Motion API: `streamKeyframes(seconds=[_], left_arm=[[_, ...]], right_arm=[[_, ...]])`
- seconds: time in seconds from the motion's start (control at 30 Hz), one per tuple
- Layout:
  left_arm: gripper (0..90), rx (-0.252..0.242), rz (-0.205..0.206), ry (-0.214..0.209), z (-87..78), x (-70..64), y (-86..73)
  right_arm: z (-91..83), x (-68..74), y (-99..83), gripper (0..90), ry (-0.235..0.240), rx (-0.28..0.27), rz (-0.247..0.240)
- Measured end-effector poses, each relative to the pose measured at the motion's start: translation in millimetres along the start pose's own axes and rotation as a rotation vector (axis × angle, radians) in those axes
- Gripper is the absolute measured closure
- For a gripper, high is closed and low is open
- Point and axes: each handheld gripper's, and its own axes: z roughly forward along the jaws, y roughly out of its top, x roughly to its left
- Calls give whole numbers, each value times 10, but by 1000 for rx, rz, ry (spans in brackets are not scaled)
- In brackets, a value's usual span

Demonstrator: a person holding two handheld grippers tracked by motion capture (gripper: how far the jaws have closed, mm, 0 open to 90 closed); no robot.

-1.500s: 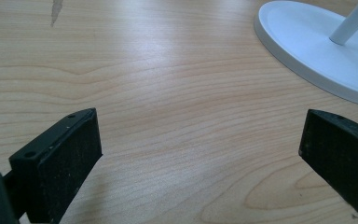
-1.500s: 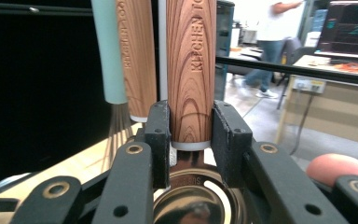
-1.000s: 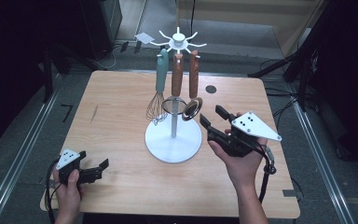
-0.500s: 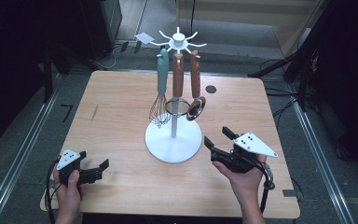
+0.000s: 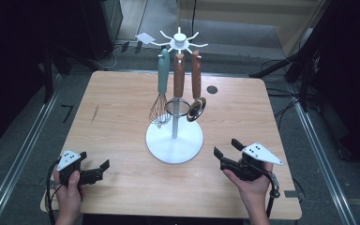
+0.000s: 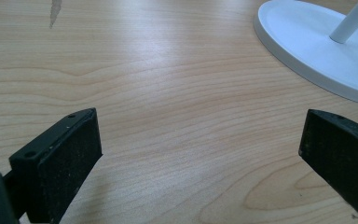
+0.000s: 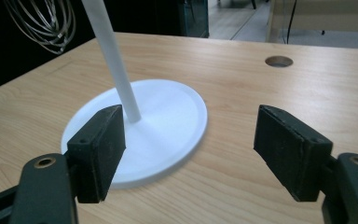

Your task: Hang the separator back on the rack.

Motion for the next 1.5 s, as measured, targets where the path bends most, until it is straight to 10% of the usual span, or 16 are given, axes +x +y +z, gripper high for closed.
streamKeyframes(seconds=[1.5], left_arm=[[0, 8, 12, 0, 6, -14, 2]], right_arm=[[-793, -1074, -770, 277, -311, 17, 114]])
